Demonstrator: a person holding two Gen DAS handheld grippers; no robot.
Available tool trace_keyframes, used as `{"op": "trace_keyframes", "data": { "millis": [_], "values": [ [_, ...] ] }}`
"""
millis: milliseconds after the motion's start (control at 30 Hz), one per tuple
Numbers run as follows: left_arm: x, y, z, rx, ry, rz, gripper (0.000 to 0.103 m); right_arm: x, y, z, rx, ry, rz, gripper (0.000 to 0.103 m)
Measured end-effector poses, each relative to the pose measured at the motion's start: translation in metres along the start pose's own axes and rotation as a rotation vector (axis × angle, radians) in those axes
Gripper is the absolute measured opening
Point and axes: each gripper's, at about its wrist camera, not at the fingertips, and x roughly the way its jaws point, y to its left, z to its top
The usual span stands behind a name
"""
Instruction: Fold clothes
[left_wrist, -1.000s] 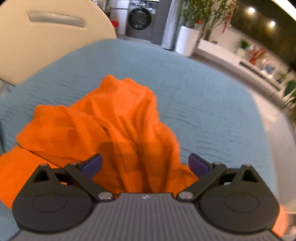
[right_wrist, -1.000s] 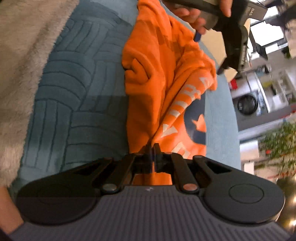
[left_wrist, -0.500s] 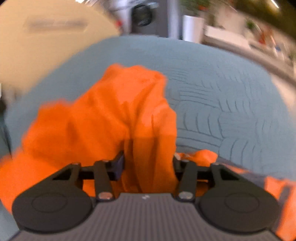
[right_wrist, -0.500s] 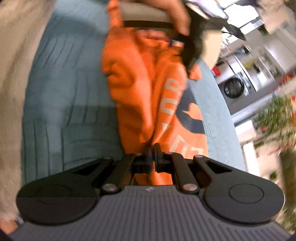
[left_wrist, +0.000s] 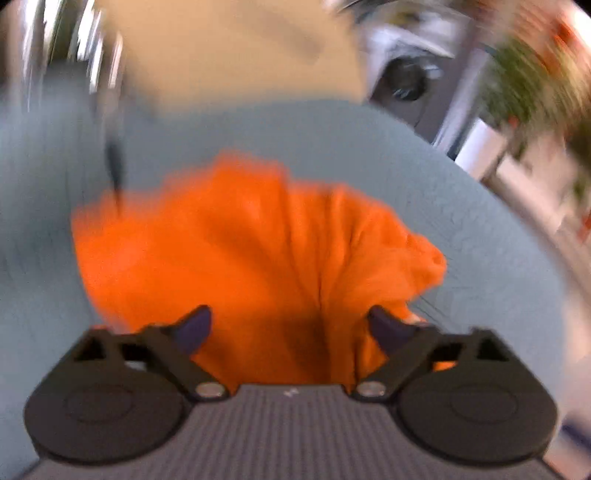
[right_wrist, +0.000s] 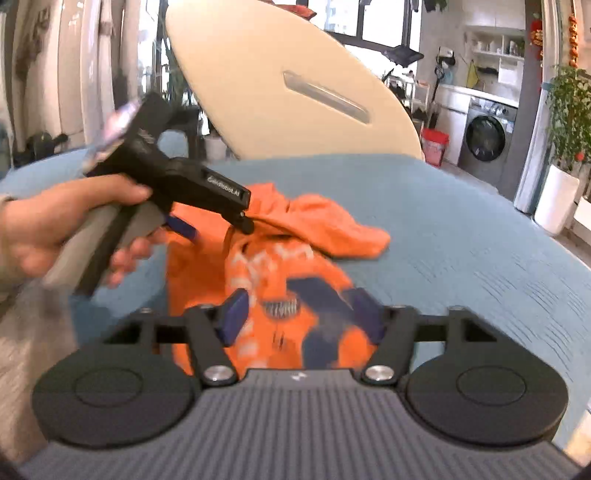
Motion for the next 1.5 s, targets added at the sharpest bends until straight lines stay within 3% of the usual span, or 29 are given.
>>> {"op": "trace_keyframes", "data": {
  "millis": [100,200,267,333,433,467,500,533,567,600,633,667,733,833,933,1000,1100,1233,1333,1400,1433,1500],
  "values": [
    [0.000,-0.054,0.016,0.359,-0.115,0.074,0.102,0.025,0.011,-0.026,0.010,-0.029,-0.012,0.065],
    [0.026,-0.117,0.027,0.603,-0.064,0.058,0.102,0.048,0.022,-0.036,-0.090,0.010,-0.016,0.065],
    [0.051,-0.154,0.026,0.729,0.004,0.054,0.102,0.054,0.037,-0.042,-0.191,0.025,-0.044,0.065],
    [0.078,-0.184,0.018,0.838,0.033,0.109,0.102,0.055,0.044,-0.042,-0.233,0.035,-0.067,0.065],
    [0.116,-0.210,0.004,0.975,0.041,0.201,0.101,0.057,0.040,-0.036,-0.191,0.067,-0.054,0.065],
    [0.127,-0.214,-0.001,0.992,0.033,0.219,0.097,0.057,0.037,-0.035,-0.174,0.073,-0.046,0.065],
    [0.137,-0.217,-0.006,1.009,0.026,0.237,0.080,0.056,0.033,-0.035,-0.148,0.080,-0.032,0.065],
    [0.140,-0.214,-0.007,0.995,0.039,0.222,0.064,0.055,0.030,-0.036,-0.127,0.087,-0.020,0.065],
    [0.143,-0.203,-0.002,0.911,0.103,0.159,0.023,0.054,0.028,-0.035,-0.119,0.092,-0.014,0.065],
    [0.147,-0.193,0.004,0.820,0.157,0.119,0.006,0.053,0.027,-0.035,-0.110,0.096,-0.007,0.065],
    [0.149,-0.190,0.010,0.762,0.174,0.096,0.006,0.053,0.026,-0.035,-0.108,0.098,-0.004,0.065],
    [0.147,-0.173,0.022,0.630,0.184,0.057,0.005,0.052,0.026,-0.034,-0.110,0.099,-0.004,0.065],
    [0.140,-0.147,0.036,0.481,0.175,0.046,0.005,0.055,0.026,-0.033,-0.117,0.098,-0.005,0.065],
    [0.111,-0.069,0.064,0.117,0.107,0.036,0.004,0.054,0.026,-0.034,-0.119,0.097,-0.005,0.065],
    [0.078,0.013,0.065,-0.184,0.066,0.052,0.005,0.052,0.025,-0.035,-0.114,0.093,-0.002,0.065],
    [0.078,0.050,0.055,-0.303,0.079,0.059,0.006,0.054,0.024,-0.036,-0.115,0.093,-0.004,0.065],
    [0.087,0.125,0.015,-0.481,0.220,0.118,0.015,0.055,0.027,-0.037,-0.131,0.090,-0.012,0.065],
    [0.093,0.167,-0.020,-0.522,0.339,0.151,0.031,0.056,0.030,-0.037,-0.150,0.086,-0.010,0.065],
    [0.076,0.185,-0.031,-0.509,0.332,0.159,0.038,0.053,0.029,-0.038,-0.152,0.084,-0.008,0.065],
    [0.073,0.171,-0.014,-0.421,0.287,0.132,0.079,0.049,0.027,-0.038,-0.142,0.068,-0.010,0.065],
    [0.072,0.163,-0.005,-0.375,0.264,0.118,0.085,0.049,0.027,-0.038,-0.143,0.058,-0.014,0.065],
    [0.078,0.144,0.012,-0.248,0.233,0.071,0.087,0.050,0.029,-0.038,-0.153,0.051,-0.019,0.065]
  ]
}}
